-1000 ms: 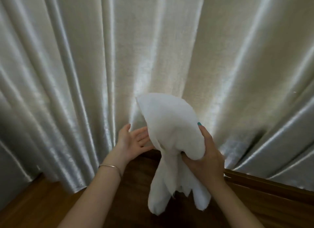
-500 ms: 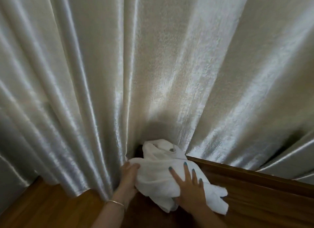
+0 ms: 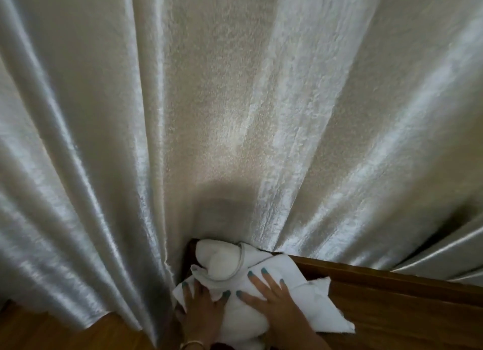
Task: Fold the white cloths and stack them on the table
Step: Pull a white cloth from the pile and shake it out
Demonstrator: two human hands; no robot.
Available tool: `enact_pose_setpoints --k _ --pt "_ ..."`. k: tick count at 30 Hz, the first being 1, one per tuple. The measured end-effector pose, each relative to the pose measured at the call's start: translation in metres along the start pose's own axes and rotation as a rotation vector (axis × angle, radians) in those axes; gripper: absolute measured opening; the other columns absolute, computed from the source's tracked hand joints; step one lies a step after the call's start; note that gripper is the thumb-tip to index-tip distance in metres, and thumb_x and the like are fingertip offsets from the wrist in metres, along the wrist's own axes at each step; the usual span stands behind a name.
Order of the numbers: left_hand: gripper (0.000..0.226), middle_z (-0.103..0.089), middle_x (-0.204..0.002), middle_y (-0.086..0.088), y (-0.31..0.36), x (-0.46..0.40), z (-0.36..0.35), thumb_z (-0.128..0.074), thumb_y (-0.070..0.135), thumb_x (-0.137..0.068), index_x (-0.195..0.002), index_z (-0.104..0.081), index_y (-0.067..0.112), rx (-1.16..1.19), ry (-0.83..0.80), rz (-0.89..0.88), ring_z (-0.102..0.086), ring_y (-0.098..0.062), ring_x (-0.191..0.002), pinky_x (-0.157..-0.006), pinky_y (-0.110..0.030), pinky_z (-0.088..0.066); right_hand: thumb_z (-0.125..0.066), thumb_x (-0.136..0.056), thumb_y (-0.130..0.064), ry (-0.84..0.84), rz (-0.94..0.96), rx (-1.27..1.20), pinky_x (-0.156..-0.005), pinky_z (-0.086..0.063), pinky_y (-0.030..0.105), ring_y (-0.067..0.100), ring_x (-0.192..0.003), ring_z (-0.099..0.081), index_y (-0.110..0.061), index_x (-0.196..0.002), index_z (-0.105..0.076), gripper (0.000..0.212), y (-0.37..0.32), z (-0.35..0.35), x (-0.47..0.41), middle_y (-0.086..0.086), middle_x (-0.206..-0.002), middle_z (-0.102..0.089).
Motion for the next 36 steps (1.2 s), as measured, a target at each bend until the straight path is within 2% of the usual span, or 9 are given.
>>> enact_pose_setpoints --k 2,5,8,13,19,26,30,33,36 --pt "0.085 0.002 -0.160 0.013 0.001 -0.003 0.001 -0.038 0.069 -0.087 -0.152 0.004 0.032 -0.031 -0.026 0.001 0.010 -0.022 -0.147 -0.116 -0.056 -0.004 -0.050 -0.066 -0.071 -0.115 0.026 -0.027 -0.091 -0.052 0.042 0.028 -0.142 -0.026 -0.056 -0.135 -0.042 0.071 0.003 -0.003 0.001 -0.007 -0.147 -0.045" --pt "0.088 0.003 -0.161 0.010 0.002 -0.001 0.011 -0.036 0.072 -0.086 -0.152 0.003 0.030 -0.091 -0.091 0.003 0.009 -0.026 -0.148 -0.116 -0.057 -0.001 -0.056 -0.066 -0.066 -0.274 0.036 -0.198 -0.112 0.002 0.050 0.020 -0.143 0.026 -0.064 -0.141 0.003 0.095 0.001 -0.008 0.008 -0.016 -0.156 0.024" --pt "0.098 -0.009 -0.161 -0.001 0.002 0.004 0.027 -0.044 0.072 -0.081 -0.153 0.000 0.022 -0.103 -0.118 -0.102 -0.008 -0.030 -0.147 -0.119 -0.051 -0.009 -0.048 -0.063 -0.082 -0.248 -0.020 -0.278 -0.109 0.018 0.050 0.011 -0.141 0.028 -0.059 -0.143 -0.007 0.092 -0.004 0.003 0.014 -0.021 -0.156 0.020" --pt "0.121 -0.025 -0.156 -0.009 0.025 0.022 0.063 -0.082 0.051 -0.061 -0.151 -0.011 0.012 0.147 -0.163 -0.180 -0.030 -0.027 -0.141 -0.115 -0.040 -0.028 -0.058 -0.074 -0.063 0.210 -0.220 -0.342 -0.107 -0.035 0.038 0.018 -0.118 -0.048 -0.028 -0.122 -0.053 0.060 -0.011 0.055 0.002 -0.005 -0.123 -0.053" --pt "0.132 0.004 -0.159 -0.014 0.045 0.039 0.086 -0.078 0.050 -0.066 -0.149 0.018 0.016 -0.115 -0.107 -0.223 -0.005 -0.037 -0.145 -0.118 -0.051 -0.013 -0.072 -0.061 -0.062 -0.077 -0.316 -0.284 -0.106 -0.032 0.041 0.023 -0.130 -0.038 -0.024 -0.146 -0.017 0.108 -0.015 0.064 -0.009 0.000 -0.146 -0.032" --pt "0.097 0.025 -0.157 -0.005 0.057 0.062 0.083 -0.056 0.025 -0.087 -0.149 0.019 0.022 -0.398 -0.270 -0.386 0.017 -0.036 -0.145 -0.119 -0.050 0.002 -0.060 -0.080 -0.036 -0.362 -0.216 -0.061 -0.090 -0.035 0.038 0.026 -0.104 -0.058 -0.020 -0.106 -0.061 0.031 -0.009 0.083 0.004 0.002 -0.109 -0.062" --pt "0.075 0.005 -0.160 -0.001 0.079 0.072 0.086 -0.048 0.016 -0.087 -0.151 -0.011 0.027 -0.359 -0.190 -0.547 0.002 -0.029 -0.146 -0.119 -0.046 -0.002 -0.052 -0.085 -0.041 -0.436 -0.233 -0.374 -0.059 -0.034 0.030 0.020 -0.086 -0.054 -0.028 -0.102 -0.051 0.022 -0.008 0.112 0.021 -0.012 -0.095 -0.055" --pt "0.046 -0.033 -0.152 -0.005 0.093 0.082 0.097 -0.041 0.023 -0.092 -0.137 -0.049 0.016 -0.160 -0.193 -0.570 -0.028 -0.024 -0.141 -0.116 -0.033 -0.019 -0.041 -0.092 -0.047 -0.375 -0.185 -0.302 -0.073 -0.040 0.034 0.025 -0.103 -0.056 -0.033 -0.116 -0.045 0.028 0.002 0.145 0.034 -0.003 -0.115 -0.061" --pt "0.039 -0.043 -0.145 -0.014 0.093 0.080 0.099 -0.032 0.012 -0.102 -0.138 -0.044 0.003 -0.081 -0.262 -0.468 -0.040 -0.026 -0.134 -0.109 -0.029 -0.026 -0.045 -0.090 -0.044 -0.246 -0.229 -0.457 -0.075 -0.040 0.036 0.019 -0.094 -0.055 -0.042 -0.090 -0.042 0.003 0.018 0.187 0.055 -0.011 -0.097 -0.059"
Point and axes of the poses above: each hand's wrist, its own x-axis away from the middle knuckle, its own z-axis out of the back of the hand, y = z × x, the point moved 3 cm from there along -x, towards the middle knuckle
